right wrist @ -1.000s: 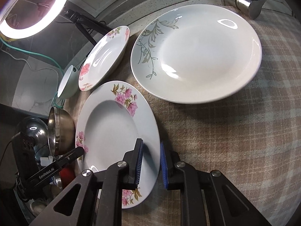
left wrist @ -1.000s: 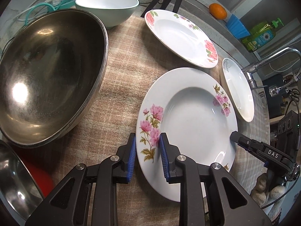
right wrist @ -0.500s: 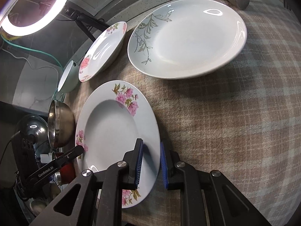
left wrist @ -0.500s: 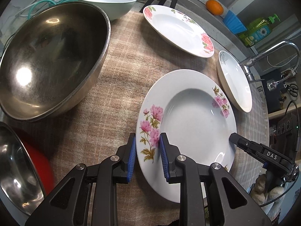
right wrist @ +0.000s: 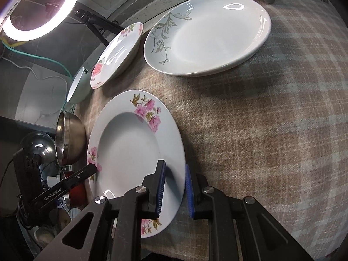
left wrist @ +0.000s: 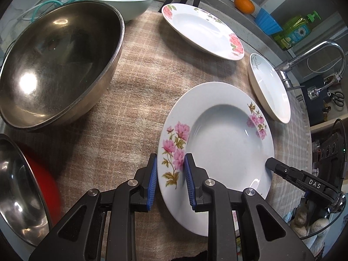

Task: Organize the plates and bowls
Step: 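Lift the pink-flowered deep plate off the cloth with the right tool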

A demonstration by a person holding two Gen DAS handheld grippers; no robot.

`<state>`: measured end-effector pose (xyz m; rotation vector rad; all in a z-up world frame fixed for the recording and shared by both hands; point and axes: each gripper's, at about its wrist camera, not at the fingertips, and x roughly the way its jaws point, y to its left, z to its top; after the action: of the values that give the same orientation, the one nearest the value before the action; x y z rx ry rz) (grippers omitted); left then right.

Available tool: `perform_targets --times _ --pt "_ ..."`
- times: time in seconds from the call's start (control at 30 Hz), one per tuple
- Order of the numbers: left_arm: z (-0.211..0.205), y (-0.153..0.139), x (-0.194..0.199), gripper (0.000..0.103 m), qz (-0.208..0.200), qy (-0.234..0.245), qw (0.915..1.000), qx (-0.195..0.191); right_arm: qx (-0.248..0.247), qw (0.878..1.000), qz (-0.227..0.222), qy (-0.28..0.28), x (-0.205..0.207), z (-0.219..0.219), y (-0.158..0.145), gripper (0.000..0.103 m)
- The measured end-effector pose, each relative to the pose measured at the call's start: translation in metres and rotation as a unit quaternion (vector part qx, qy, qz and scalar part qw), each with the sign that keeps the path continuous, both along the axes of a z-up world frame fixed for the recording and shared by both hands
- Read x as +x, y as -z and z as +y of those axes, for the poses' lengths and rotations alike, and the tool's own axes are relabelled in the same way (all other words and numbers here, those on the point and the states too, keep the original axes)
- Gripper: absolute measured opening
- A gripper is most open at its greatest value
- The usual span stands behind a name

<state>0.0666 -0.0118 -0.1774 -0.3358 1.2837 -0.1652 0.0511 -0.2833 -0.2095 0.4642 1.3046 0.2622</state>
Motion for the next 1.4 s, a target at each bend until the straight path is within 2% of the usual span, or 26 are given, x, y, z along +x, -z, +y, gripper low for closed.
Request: perform_targets --times 1.23,1.4 --pt "-0.0004 0.0001 -0.0043 0.022 -0.001 0.007 1.0000 0.001 -0.001 1.000 0.000 0.005 -0.0067 -0.0022 0.0010 0.016" --pt "-0.0003 -0.0016 -0.0046 0.022 -0.002 0.009 1.0000 0.003 -0.015 1.000 -0.008 -0.001 -0.0081 0.0007 -0.0012 0.017"
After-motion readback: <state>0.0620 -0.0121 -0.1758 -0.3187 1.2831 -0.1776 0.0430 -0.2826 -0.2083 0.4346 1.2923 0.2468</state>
